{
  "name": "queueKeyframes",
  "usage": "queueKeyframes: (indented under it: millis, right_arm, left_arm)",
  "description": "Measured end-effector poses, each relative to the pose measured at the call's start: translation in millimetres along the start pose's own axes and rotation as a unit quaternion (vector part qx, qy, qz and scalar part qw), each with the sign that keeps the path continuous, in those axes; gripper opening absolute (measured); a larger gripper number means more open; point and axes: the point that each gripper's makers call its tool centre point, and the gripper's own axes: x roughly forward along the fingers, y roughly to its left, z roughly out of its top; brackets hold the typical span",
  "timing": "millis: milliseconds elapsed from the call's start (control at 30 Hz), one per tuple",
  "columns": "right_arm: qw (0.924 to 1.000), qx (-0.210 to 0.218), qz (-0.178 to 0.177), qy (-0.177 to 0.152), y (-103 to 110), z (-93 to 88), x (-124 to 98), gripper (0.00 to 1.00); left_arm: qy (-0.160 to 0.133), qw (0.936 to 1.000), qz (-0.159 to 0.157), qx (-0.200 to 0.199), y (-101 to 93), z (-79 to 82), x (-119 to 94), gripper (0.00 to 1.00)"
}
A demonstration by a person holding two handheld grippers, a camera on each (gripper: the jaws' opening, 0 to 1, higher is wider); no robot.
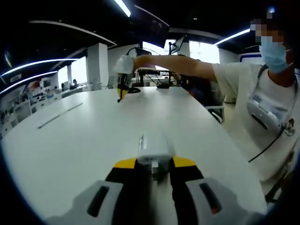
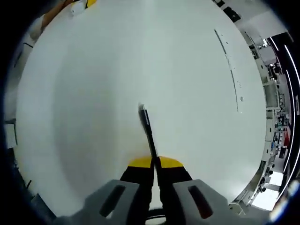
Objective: Plug the desk Type‑C cable into the charger adapter.
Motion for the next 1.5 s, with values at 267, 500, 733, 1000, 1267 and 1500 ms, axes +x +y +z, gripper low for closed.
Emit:
queueKeyframes:
  millis: [267, 500, 733, 1000, 1267, 1500]
  right_arm:
    - [0.9997, -0.015, 0.017, 0.012, 11, 4.9, -4, 0.02]
    - [0.9993, -0.014, 0.027, 0.019, 19, 7.2, -6, 0.02]
    - [0.9992, -0.014, 0.031, 0.023, 28, 6.5, -11, 0.02]
    - [0.9983, -0.013, 0.046, 0.032, 44, 6.9, -15, 0.02]
    - [0.9975, -0.015, 0.057, 0.040, 58, 9.5, -20, 0.02]
    - [0.9965, -0.028, 0.064, 0.047, 70, 13.5, -23, 0.02]
  left_arm:
    - [-0.001, 1.0000, 0.000, -0.001, 1.1, 0.4, 0, 0.25]
    - [-0.001, 1.0000, 0.001, 0.000, 1.2, 0.3, 0, 0.25]
    - [0.000, 1.0000, 0.002, 0.003, 0.6, 0.1, 0, 0.25]
    - [0.000, 1.0000, 0.003, 0.003, 1.3, -0.2, 0, 0.25]
    - [0.000, 1.0000, 0.003, 0.003, 2.2, -0.4, -1, 0.25]
    - [-0.001, 1.0000, 0.002, 0.002, 1.6, -0.8, -1, 0.25]
